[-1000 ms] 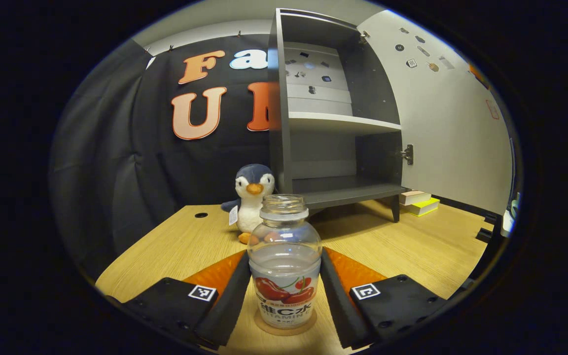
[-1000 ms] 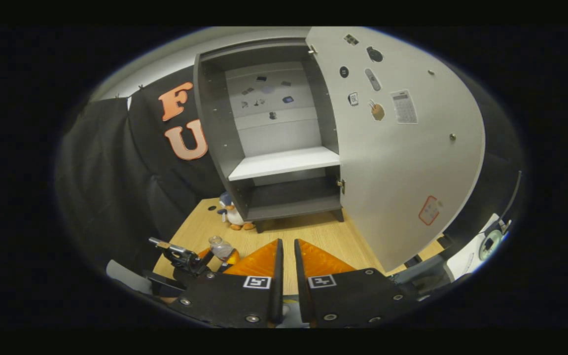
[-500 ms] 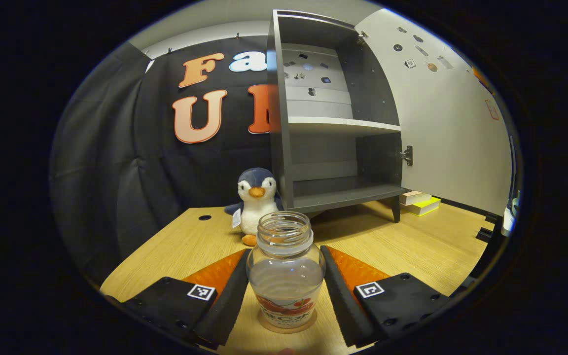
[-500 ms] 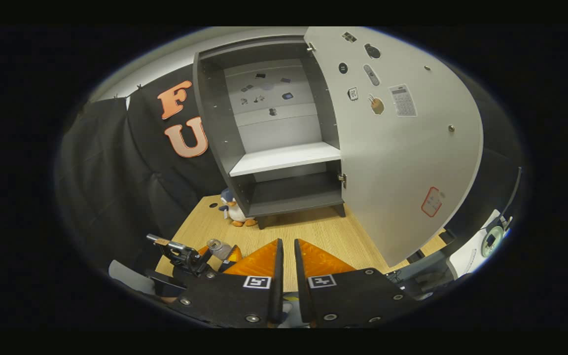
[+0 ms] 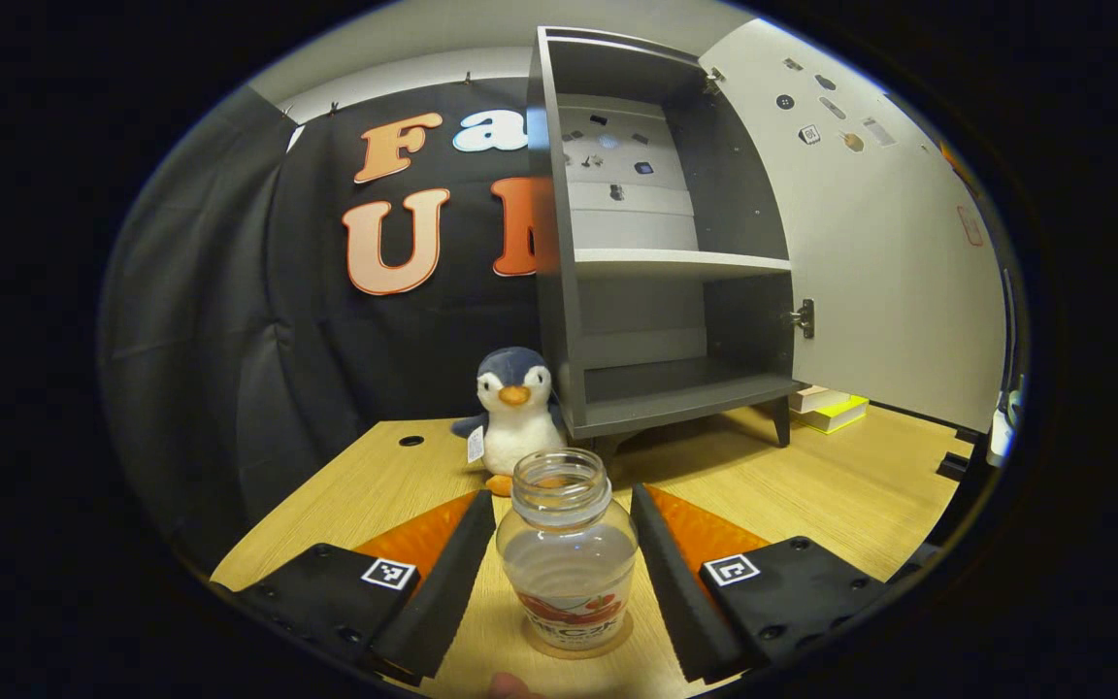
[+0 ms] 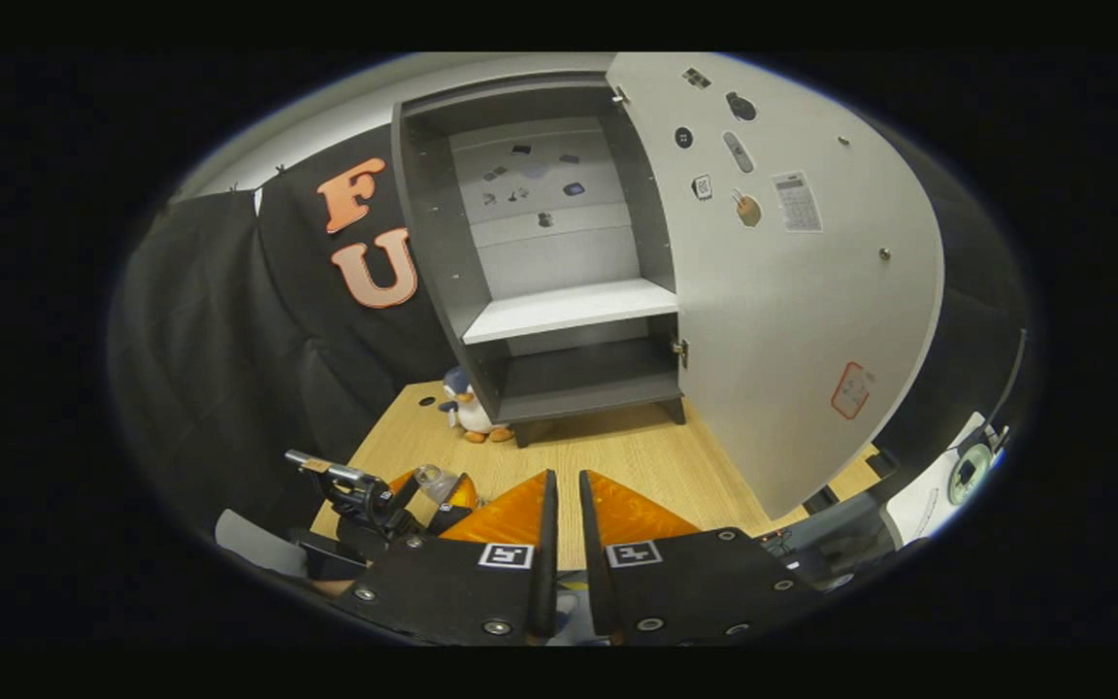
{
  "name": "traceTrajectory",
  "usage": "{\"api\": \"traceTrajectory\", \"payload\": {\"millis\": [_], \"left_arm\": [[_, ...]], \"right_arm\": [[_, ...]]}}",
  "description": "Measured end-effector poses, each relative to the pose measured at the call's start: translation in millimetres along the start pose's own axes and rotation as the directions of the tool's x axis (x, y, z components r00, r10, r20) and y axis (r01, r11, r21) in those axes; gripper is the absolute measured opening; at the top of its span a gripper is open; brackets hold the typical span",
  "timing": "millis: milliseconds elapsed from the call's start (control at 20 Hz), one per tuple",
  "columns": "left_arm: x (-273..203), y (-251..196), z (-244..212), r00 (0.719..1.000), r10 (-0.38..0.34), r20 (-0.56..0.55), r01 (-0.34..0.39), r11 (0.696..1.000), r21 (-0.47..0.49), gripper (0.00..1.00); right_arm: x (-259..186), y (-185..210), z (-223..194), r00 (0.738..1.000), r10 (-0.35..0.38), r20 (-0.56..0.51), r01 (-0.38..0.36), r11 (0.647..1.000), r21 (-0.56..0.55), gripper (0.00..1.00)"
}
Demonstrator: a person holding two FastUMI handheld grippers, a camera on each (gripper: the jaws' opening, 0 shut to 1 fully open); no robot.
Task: Open the cabinet door with the right hand, grasp the bottle in the cabinet with the left hand and place it on the coaster, then close the cabinet door with the right hand.
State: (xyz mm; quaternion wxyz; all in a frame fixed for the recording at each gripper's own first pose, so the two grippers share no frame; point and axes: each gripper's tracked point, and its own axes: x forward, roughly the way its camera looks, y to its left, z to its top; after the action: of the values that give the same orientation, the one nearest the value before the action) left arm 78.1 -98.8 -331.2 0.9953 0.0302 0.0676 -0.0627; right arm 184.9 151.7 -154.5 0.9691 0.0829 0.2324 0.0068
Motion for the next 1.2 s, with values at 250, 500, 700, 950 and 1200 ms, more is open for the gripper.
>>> {"api": "traceTrajectory", "payload": {"millis": [250, 500, 700, 950, 1200], "left_arm": [[-11.7, -3.6, 37.4, 0.999, -0.008, 0.034, 0.008, 1.0, -0.012, 0.92], [-26.3, -5.8, 96.1, 0.996, 0.002, 0.089, -0.003, 1.0, 0.004, 0.92], [-39.5, -14.9, 136.6, 0.994, 0.008, 0.11, -0.006, 1.0, -0.023, 0.92], [-57.6, -25.8, 180.6, 0.99, -0.006, 0.141, 0.012, 0.999, -0.046, 0.92], [-69.1, -28.6, 196.9, 0.994, -0.011, 0.109, 0.02, 0.997, -0.076, 0.92]], "right_arm": [[-16.4, -6.8, 8.0, 1.0, -0.003, 0.031, 0.003, 1.0, 0.005, 0.15], [-51.0, -24.0, 35.8, 0.993, -0.016, 0.116, 0.016, 1.0, 0.005, 0.15], [-82.8, -47.7, 57.3, 0.982, -0.034, 0.188, 0.034, 0.999, 0.005, 0.16], [-117.8, -90.2, 85.5, 0.958, -0.075, 0.276, 0.072, 0.997, 0.022, 0.1], [-138.2, -147.9, 110.0, 0.933, -0.143, 0.332, 0.145, 0.989, 0.02, 0.18]]}}
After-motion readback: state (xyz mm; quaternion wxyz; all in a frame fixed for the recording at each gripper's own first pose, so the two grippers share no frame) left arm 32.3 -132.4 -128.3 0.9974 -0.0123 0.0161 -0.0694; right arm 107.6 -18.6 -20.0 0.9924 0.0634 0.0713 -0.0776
